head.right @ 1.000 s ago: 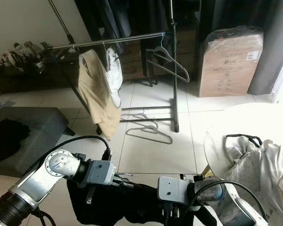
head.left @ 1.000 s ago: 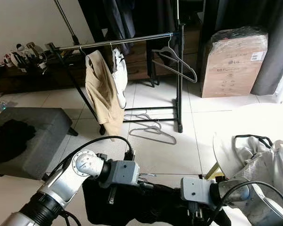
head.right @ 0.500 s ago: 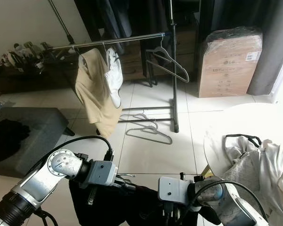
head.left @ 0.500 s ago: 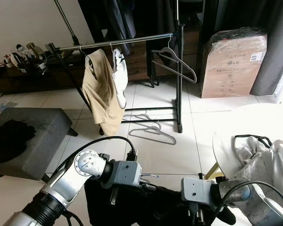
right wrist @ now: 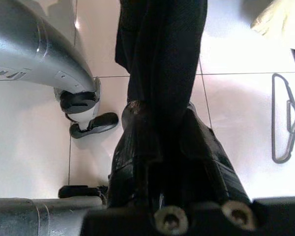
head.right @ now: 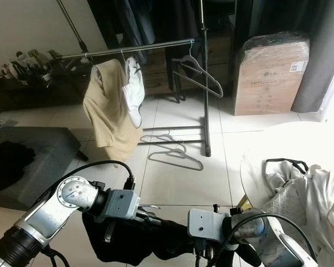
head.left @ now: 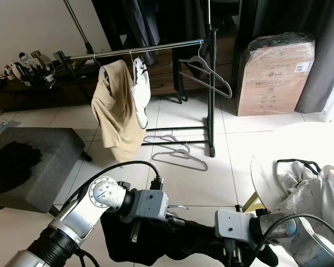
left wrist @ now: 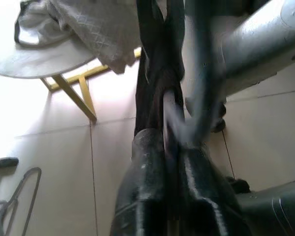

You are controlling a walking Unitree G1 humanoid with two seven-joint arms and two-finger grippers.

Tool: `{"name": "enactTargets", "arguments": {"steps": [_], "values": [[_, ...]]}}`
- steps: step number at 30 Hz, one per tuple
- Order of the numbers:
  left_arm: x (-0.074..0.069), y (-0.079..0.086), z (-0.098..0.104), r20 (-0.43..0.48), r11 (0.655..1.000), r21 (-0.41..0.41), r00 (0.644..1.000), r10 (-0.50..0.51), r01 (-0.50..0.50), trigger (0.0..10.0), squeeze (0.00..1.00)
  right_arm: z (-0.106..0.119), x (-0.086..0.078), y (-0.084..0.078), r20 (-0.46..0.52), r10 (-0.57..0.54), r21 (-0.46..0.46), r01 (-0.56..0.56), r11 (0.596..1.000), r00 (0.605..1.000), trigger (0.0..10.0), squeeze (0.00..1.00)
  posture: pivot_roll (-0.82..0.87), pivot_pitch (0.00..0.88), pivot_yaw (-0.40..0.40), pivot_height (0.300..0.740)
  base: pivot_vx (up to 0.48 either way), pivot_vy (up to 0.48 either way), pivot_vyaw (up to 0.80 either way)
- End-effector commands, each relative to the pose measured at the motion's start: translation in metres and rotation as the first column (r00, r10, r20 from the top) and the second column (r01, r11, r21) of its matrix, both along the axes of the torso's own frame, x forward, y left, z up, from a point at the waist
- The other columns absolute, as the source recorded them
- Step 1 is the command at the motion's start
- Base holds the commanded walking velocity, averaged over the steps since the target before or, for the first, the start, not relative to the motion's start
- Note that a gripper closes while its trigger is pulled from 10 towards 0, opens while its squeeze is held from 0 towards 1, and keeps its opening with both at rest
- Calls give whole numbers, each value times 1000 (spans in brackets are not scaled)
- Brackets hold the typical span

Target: Hang hanger

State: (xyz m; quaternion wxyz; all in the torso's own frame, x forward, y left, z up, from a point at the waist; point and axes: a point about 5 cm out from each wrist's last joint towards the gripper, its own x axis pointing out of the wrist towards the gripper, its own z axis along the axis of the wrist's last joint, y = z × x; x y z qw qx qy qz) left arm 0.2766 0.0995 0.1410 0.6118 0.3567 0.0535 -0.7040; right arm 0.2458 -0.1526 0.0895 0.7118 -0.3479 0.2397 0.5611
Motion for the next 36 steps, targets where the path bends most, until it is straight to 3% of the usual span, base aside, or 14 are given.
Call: {"name": "enactTargets", "arguments": {"steps": [1,11,18,20,22,28,29,30,31,32,36], "values": [[5,2,20,54,1000,-29,998,-7,9,10000,1000,-1,-7,13,-21,57,38,-56,998,998,0,0,-175,109,174,740,0,0,0],[4,3,24,46,999,-35,999,-13,14,10000,1000,-3,-9,14,-29,55,44,-54,998,998,0,0,-178,94,173,740,0,0,0],[5,50,30,16,991,89,995,95,-96,10000,1000,-9,-8,7,-40,33,21,-33,999,999,0,0,-165,101,174,740,0,0,0],[4,54,30,11,990,95,995,103,-104,10000,1000,-10,-8,6,-41,31,19,-31,999,999,0,0,-163,102,174,740,0,0,0],[-6,72,29,-61,982,115,986,157,-150,10000,1000,-12,-7,4,-47,15,18,-14,1000,999,0,0,-156,103,172,740,0,0,0],[-17,83,31,-134,978,89,971,200,-189,10000,1000,-14,-3,-1,-47,-4,14,4,1000,999,0,0,-149,102,169,740,0,0,0],[-26,87,31,-186,978,89,961,204,-191,10000,1000,-13,0,-3,-38,-17,19,18,1000,999,0,0,-151,102,168,740,0,0,0],[-26,87,31,-186,978,89,961,204,-191,10000,1000,-13,0,-3,-38,-17,19,18,1000,999,0,0,-151,102,168,740,0,0,0],[-38,93,27,-231,977,127,952,199,-174,10000,1000,-8,3,-4,-28,-24,42,25,999,999,0,0,-146,99,168,740,0,0,0],[-44,100,20,-234,968,180,948,213,-173,10000,1000,0,6,-3,-21,-24,98,26,995,999,0,0,-143,102,168,740,0,0,0],[-45,106,11,-205,952,201,941,269,-228,10000,1000,12,9,-1,0,-7,148,7,989,1000,0,0,-142,100,165,740,0,0,0]]}}
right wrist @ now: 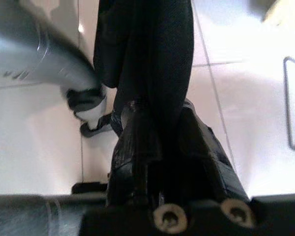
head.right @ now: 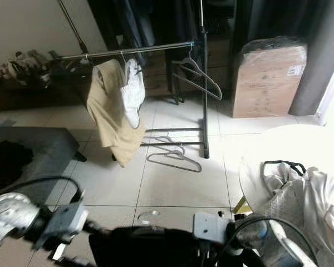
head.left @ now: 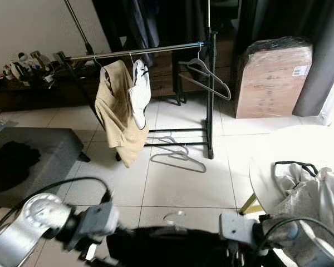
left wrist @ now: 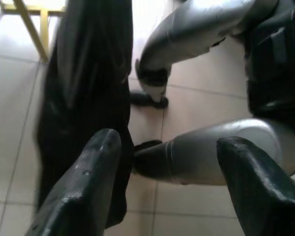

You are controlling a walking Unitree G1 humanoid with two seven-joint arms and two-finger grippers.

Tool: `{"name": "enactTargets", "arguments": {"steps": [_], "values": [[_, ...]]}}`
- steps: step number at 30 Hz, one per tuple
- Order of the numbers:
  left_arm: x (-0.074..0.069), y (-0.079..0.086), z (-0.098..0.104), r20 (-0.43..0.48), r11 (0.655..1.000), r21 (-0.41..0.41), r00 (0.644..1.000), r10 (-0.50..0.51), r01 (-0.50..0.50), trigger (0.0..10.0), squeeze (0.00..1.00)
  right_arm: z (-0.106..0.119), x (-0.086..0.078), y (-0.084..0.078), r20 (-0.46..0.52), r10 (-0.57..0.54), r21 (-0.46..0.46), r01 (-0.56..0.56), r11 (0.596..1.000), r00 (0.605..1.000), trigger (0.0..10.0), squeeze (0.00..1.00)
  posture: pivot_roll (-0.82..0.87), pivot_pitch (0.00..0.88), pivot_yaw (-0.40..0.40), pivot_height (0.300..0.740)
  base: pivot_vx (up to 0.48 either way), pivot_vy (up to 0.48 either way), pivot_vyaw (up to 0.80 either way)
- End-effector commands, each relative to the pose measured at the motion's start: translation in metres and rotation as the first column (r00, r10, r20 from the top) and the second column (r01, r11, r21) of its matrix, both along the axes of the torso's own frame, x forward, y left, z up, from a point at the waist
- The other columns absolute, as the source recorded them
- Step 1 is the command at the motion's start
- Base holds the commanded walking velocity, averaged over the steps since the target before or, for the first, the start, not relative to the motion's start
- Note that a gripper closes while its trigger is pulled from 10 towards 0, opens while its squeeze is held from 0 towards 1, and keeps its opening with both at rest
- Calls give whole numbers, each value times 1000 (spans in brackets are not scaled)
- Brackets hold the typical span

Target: Hang hanger

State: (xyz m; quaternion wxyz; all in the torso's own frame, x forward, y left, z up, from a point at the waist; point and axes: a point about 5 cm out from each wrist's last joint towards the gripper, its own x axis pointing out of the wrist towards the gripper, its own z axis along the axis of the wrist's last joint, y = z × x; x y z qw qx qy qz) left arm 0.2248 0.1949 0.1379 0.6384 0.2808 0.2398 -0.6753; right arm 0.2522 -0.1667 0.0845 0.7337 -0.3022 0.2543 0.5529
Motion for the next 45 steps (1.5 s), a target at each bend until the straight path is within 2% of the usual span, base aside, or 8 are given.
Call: {"name": "enactTargets", "arguments": {"steps": [1,5,8,19,27,34,43,45], "values": [[9,12,10,101,997,17,992,73,-75,10000,1000,22,4,14,72,61,110,-69,992,996,0,0,-139,101,164,740,0,0,0],[20,11,5,177,981,-54,965,195,-189,10000,1000,29,3,15,67,86,153,-95,984,994,0,0,-141,100,158,740,0,0,0],[22,7,12,153,957,-151,950,271,-248,10000,1000,26,-1,6,44,106,119,-110,987,993,0,0,-139,102,152,740,0,0,0],[12,15,15,117,940,-168,941,319,-298,10000,1000,20,-3,-12,-46,97,129,-90,988,994,0,0,-127,102,139,740,0,0,0],[-10,52,13,52,959,61,960,274,-276,10000,1000,21,-1,-13,-60,84,171,-73,983,995,0,0,-107,107,136,740,0,0,0],[3,49,-4,186,911,-6,895,405,-412,10000,1000,27,2,-16,-49,76,191,-65,979,996,0,0,-119,112,132,740,0,0,0],[-12,43,-39,187,839,-16,822,537,-544,10000,1000,30,7,-26,-34,23,186,-17,982,999,0,0,-117,120,130,740,0,0,0],[-3,44,-43,227,760,-76,731,643,-645,10000,1000,31,10,-24,-27,16,191,-11,982,999,0,0,-114,121,130,740,0,0,0]]}}
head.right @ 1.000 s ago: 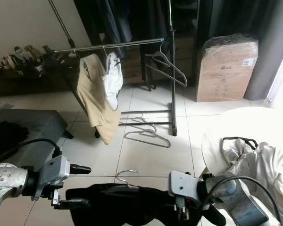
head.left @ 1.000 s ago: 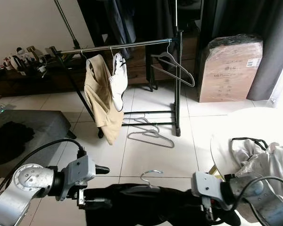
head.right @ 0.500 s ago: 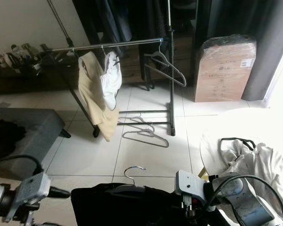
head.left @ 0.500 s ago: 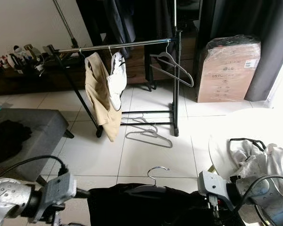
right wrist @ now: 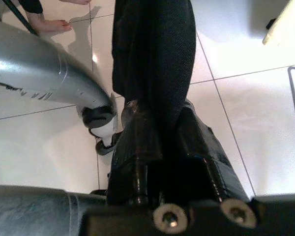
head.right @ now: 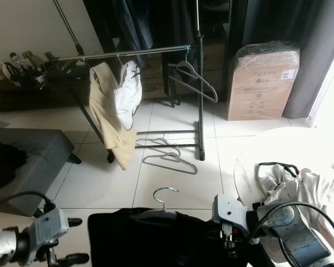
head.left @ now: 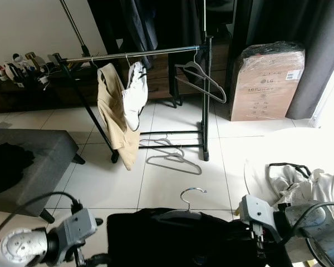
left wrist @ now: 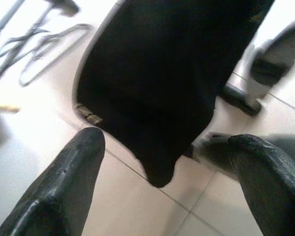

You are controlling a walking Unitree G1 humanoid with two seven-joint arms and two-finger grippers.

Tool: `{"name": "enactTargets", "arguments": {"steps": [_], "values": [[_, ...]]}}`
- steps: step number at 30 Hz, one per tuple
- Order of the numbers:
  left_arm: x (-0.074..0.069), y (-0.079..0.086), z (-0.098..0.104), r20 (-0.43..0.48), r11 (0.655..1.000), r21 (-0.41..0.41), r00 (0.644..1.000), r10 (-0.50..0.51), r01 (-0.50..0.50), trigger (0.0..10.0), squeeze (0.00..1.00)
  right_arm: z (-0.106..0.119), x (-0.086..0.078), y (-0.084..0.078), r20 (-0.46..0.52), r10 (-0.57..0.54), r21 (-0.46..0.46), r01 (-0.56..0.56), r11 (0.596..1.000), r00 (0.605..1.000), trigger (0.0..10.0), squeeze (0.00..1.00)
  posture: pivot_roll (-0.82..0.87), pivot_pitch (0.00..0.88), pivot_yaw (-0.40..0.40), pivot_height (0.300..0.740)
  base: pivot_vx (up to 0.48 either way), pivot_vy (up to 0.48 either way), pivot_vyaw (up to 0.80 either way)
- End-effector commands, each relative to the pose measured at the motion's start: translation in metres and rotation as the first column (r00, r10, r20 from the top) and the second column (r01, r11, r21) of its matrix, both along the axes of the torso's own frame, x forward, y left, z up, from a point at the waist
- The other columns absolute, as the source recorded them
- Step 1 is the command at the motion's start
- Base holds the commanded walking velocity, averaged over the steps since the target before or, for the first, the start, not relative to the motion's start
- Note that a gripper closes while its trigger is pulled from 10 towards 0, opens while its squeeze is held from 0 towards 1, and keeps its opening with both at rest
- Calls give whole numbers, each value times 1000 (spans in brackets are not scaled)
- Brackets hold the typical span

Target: Hang hanger

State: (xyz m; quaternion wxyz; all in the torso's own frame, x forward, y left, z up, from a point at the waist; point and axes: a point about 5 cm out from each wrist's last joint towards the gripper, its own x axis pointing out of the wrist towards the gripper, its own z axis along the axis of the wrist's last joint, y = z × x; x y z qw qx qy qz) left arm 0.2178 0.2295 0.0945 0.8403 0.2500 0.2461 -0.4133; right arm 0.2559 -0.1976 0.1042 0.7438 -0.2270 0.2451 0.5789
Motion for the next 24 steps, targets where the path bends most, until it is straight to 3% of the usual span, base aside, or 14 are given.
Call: {"name": "enactTargets", "arguments": {"steps": [1,3,8,9,10,11,12,17,24], "values": [[8,11,1,69,992,26,991,119,-121,10000,1000,11,7,7,54,11,51,-13,999,998,0,0,-111,122,131,740,0,0,0],[15,14,1,129,974,-1,966,225,-227,10000,1000,11,8,7,56,6,53,-9,999,998,0,0,-108,123,132,740,0,0,0],[9,14,-16,104,958,-7,952,287,-288,10000,1000,13,10,9,65,1,61,-5,998,998,0,0,-109,130,133,740,0,0,0],[8,14,-20,93,954,-16,949,301,-300,10000,878,14,10,9,69,0,67,-5,998,998,0,0,-108,130,133,740,0,0,0],[6,13,-24,80,948,-32,945,318,-317,10000,129,15,11,10,73,-1,76,-5,997,997,0,0,-109,131,132,740,0,0,0],[6,13,-25,81,945,-36,942,326,-324,10000,129,16,11,10,74,-1,79,-5,997,997,0,0,-109,132,132,740,0,0,0],[6,12,-29,71,942,-48,940,335,-332,10000,0,17,11,10,74,1,80,-7,997,997,0,0,-108,132,131,740,0,0,0],[14,0,-45,29,924,-112,928,370,-365,10000,0,20,10,12,77,21,79,-28,997,997,0,0,-114,134,128,740,0,0,0],[24,-1,-53,54,916,-89,917,395,-390,10000,0,28,8,11,91,43,82,-50,995,995,0,0,-128,138,124,740,0,0,0]]}}
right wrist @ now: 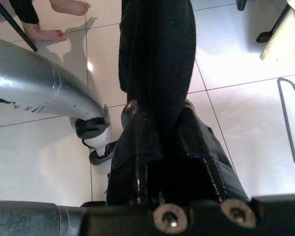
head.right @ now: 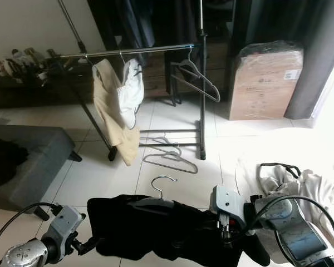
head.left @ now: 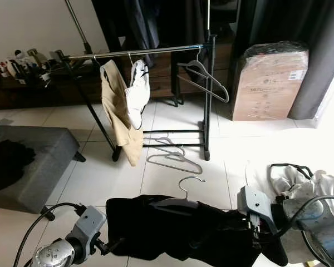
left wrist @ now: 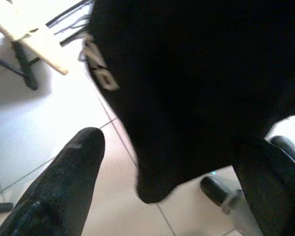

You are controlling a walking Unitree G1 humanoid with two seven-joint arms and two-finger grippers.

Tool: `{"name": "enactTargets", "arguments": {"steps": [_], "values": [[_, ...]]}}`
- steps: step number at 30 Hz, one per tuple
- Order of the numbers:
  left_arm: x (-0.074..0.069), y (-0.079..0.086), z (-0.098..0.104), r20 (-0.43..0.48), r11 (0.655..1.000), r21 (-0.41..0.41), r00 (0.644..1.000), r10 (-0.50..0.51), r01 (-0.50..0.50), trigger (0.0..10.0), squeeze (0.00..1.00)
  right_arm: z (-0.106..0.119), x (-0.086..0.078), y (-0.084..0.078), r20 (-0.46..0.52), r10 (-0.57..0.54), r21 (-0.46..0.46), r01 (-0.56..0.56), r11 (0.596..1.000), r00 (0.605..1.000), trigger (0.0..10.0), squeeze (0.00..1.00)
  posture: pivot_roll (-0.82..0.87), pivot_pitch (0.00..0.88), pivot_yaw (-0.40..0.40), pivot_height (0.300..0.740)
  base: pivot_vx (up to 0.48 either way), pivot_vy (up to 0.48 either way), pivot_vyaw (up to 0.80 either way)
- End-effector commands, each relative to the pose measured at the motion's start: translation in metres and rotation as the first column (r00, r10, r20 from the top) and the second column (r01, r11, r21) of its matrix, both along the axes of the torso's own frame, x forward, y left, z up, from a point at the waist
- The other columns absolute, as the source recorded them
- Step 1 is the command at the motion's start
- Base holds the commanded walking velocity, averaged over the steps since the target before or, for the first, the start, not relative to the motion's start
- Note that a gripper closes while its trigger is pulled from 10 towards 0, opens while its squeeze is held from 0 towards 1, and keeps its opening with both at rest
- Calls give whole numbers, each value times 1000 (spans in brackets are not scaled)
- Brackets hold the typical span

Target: Hang hanger

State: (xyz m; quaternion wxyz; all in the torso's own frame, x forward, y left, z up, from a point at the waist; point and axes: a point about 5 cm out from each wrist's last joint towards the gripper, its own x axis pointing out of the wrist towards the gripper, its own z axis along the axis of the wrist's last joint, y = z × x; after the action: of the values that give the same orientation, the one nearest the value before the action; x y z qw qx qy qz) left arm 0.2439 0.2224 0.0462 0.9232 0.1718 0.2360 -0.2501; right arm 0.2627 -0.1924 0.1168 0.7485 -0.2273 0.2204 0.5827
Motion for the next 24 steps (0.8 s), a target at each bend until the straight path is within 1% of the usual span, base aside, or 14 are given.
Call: {"name": "enactTargets", "arguments": {"steps": [1,5,6,11,12,13,14,15,19,22,24], "values": [[0,6,-6,-6,999,21,999,33,-33,10000,0,17,1,6,54,38,50,-40,998,998,0,0,-129,138,123,740,0,0,0],[5,2,-8,-10,1000,-8,1000,20,-20,10000,0,21,-1,5,58,54,46,-56,997,997,0,0,-133,140,118,740,0,0,0],[6,-3,-10,-22,1000,-25,1000,-3,3,10000,0,23,-2,5,59,63,45,-65,997,996,0,0,-134,139,117,740,0,0,0],[11,-11,-15,-39,999,-21,999,-32,31,10000,0,26,-2,7,67,72,43,-75,996,995,0,0,-144,137,117,740,0,0,0],[14,-15,-16,-40,999,-32,998,-40,39,4902,0,29,-2,8,74,77,45,-80,996,994,0,0,-148,136,115,740,0,0,0],[15,-16,-15,-40,999,-37,998,-41,40,4902,0,30,-2,8,76,78,45,-82,996,994,0,0,-148,136,115,740,0,0,0],[16,-16,-15,-41,998,-43,998,-39,37,3569,0,30,-2,8,76,79,45,-83,996,994,0,0,-148,136,115,740,0,0,0],[18,-16,-15,-43,998,-58,999,-29,26,0,0,31,-3,7,77,81,42,-85,996,994,0,0,-152,134,115,740,0,0,0],[19,-15,-15,-50,998,-59,998,-26,23,0,0,32,-4,6,78,81,39,-85,996,994,0,0,-153,132,115,740,0,0,0],[17,-15,-19,-72,998,-45,997,-40,37,0,0,32,-4,5,78,78,34,-81,996,994,0,0,-155,128,116,740,0,0,0],[13,-14,-22,-86,998,-40,995,-42,39,0,0,31,-4,5,78,73,32,-75,997,994,0,0,-153,122,116,740,0,0,0]]}}
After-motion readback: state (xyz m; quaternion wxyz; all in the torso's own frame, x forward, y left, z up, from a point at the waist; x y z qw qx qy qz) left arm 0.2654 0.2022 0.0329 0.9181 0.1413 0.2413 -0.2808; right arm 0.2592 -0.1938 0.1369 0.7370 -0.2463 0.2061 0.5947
